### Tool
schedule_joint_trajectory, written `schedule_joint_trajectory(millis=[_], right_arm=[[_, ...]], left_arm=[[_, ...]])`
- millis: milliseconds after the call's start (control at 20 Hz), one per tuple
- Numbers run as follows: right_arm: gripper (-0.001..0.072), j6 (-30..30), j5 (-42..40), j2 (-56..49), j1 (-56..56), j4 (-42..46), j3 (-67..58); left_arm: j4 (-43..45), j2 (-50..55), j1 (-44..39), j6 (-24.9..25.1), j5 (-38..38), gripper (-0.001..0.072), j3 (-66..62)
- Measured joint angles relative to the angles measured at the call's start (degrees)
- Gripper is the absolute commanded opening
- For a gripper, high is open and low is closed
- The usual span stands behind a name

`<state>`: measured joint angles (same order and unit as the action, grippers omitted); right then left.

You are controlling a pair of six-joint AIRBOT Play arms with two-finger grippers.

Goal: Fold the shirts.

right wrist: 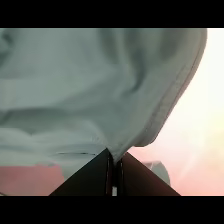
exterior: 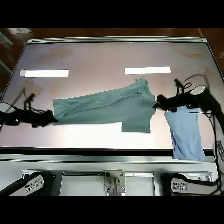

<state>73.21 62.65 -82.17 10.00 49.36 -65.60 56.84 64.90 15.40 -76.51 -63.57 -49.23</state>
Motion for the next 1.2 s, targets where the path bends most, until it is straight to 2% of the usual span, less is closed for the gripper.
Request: schedule_joint_trajectory(millis=[100, 300, 450, 550, 800, 1200], right_arm=[[0.006, -2.5, 0.4, 7.2, 0.0, -1.6, -5.8], [0.006, -4.9, -6.9, 22.9, -0.1, -2.9, -17.8], [0.006, -4.5, -11.3, 32.2, 0.0, -0.7, -24.5], [0.006, -1.9, -11.4, 37.4, 0.0, 2.6, -27.4], [0.006, 5.3, -4.3, 47.3, -0.1, 13.1, -29.9], [0.0058, 13.4, 4.8, 53.4, -0.1, 19.6, -30.9]], left_arm=[[0.1, -4.7, 0.0, 0.2, 0.0, 0.0038, -10.4], [0.8, -11.5, 0.9, 0.3, 0.2, 0.0038, -36.3], [1.2, -14.3, 1.2, 0.3, 0.3, 0.0037, -53.8], [2.6, -16.1, 1.4, 0.2, -0.5, 0.0038, -62.4], [8.2, -21.9, 1.4, -2.4, -8.1, 0.0038, -68.8], [13.6, -24.8, 1.4, -3.2, -25.2, 0.0038, -64.7]])
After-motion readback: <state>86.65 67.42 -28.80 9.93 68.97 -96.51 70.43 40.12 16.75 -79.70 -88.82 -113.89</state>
